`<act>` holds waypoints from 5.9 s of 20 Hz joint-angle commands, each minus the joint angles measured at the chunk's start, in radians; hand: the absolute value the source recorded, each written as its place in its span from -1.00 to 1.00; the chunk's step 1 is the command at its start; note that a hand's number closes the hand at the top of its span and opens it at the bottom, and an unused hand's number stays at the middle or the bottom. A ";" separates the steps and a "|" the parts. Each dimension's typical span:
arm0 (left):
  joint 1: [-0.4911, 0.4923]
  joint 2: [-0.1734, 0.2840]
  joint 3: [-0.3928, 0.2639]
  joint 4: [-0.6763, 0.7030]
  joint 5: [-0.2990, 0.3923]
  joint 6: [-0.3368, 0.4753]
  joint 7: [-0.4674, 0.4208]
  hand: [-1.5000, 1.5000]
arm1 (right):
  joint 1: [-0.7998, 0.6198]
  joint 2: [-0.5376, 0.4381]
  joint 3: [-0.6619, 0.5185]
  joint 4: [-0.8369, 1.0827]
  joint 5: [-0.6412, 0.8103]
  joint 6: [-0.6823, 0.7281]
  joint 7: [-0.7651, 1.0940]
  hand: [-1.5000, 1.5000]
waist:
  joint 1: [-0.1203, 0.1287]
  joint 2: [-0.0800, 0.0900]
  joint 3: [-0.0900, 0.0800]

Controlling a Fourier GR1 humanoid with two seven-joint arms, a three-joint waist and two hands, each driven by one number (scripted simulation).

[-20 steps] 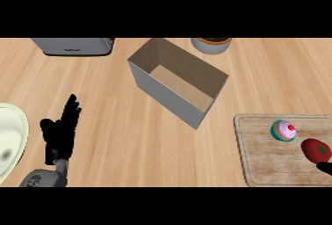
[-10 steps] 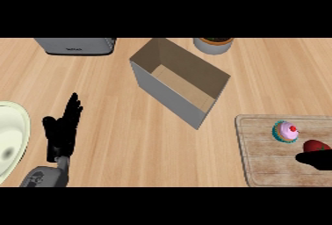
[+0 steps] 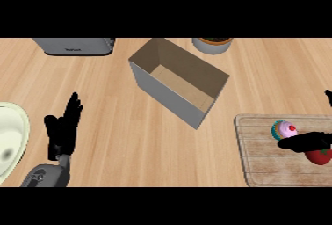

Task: Pick the cupcake from the cutting board and place it in the cardboard box

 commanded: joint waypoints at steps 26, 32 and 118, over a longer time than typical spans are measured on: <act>0.021 0.009 0.069 -0.018 -0.019 -0.071 -0.001 0.00 | -0.165 0.160 -0.101 0.313 0.170 0.145 0.121 -1.00 | -0.004 -0.001 0.000; 0.016 -0.028 0.066 -0.019 -0.043 -0.051 0.005 0.00 | -0.129 0.176 -0.116 0.353 0.196 0.129 0.061 -1.00 | -0.007 -0.001 0.001; -0.014 -0.107 0.111 -0.080 -0.164 -0.085 0.107 0.00 | -0.986 0.482 0.489 0.880 0.404 -0.367 -0.009 1.00 | 0.017 0.004 0.002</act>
